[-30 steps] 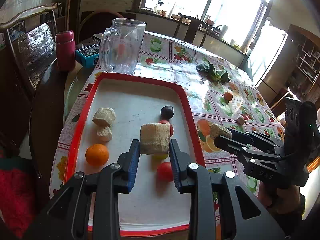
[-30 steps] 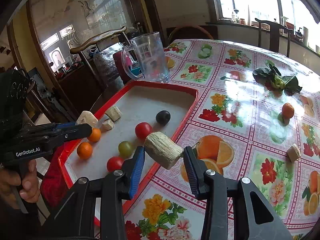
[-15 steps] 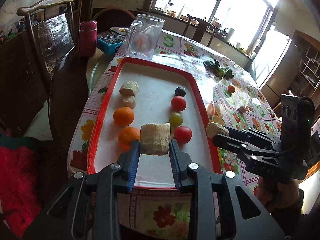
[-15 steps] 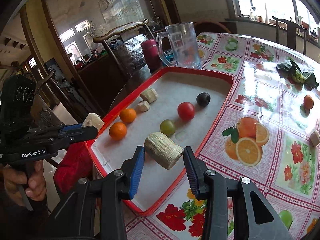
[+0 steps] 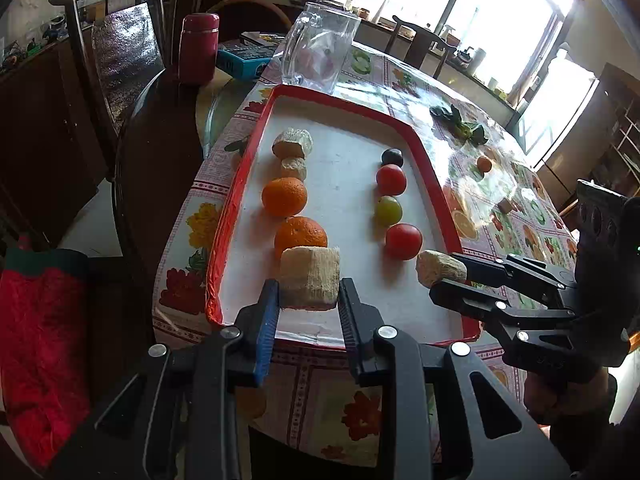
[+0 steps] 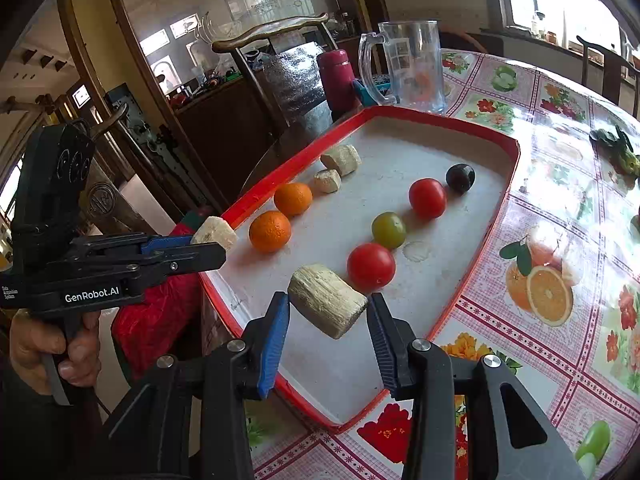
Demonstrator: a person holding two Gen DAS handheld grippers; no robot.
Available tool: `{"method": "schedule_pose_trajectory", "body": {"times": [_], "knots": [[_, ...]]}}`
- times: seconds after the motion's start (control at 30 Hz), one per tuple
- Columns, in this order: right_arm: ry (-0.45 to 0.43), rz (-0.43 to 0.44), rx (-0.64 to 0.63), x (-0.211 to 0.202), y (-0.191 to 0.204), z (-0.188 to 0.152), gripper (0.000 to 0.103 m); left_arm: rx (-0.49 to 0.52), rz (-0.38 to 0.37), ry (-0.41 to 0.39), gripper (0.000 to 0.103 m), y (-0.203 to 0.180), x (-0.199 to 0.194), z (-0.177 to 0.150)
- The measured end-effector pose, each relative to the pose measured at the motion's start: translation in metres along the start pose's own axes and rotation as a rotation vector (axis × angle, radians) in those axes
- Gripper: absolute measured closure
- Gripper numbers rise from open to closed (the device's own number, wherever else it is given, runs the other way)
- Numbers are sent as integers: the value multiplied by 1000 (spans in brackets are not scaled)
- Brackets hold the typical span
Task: Organize fruits
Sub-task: 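Carry the pale chunk in the left tool to the tray while the right tool carries the root piece, then open the left tool to set the chunk in the tray while the right tool releases the root piece, then move both tools back toward the last orange and pale piece on the table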
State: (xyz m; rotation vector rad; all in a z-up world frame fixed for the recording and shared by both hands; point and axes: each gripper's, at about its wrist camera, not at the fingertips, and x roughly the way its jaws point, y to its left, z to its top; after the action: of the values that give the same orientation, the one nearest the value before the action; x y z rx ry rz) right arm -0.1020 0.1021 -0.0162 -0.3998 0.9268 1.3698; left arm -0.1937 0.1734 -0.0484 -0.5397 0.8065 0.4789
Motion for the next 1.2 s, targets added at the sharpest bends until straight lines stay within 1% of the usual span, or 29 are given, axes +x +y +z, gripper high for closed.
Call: {"method": "schedule_pose_trajectory", "body": {"times": [0.27, 0.43, 0.53, 0.73, 0.8, 0.87, 0.93, 1.07, 1.2], "knots": [[32, -9, -4, 10, -5, 2, 62, 6, 16, 44, 76, 5, 13, 0], [58, -13, -9, 17, -7, 1, 62, 19, 19, 56, 76, 4, 18, 1], [59, -25, -13, 18, -8, 2, 62, 30, 29, 63, 76, 2, 21, 1], [59, -7, 9, 17, -12, 3, 61, 32, 45, 80, 76, 0, 24, 3], [57, -5, 11, 16, -13, 3, 61, 26, 43, 84, 73, 1, 24, 4], [52, 1, 16, 13, -14, 2, 61, 23, 49, 79, 58, 0, 22, 6], [43, 6, 18, 9, -16, 1, 60, 29, 63, 63, 53, -1, 19, 6], [20, 9, 31, -1, -21, 1, 58, 22, 61, 56, 53, 1, 15, 8], [-7, 8, 50, -13, -30, 0, 58, 17, 59, 48, 53, 0, 13, 9]]}}
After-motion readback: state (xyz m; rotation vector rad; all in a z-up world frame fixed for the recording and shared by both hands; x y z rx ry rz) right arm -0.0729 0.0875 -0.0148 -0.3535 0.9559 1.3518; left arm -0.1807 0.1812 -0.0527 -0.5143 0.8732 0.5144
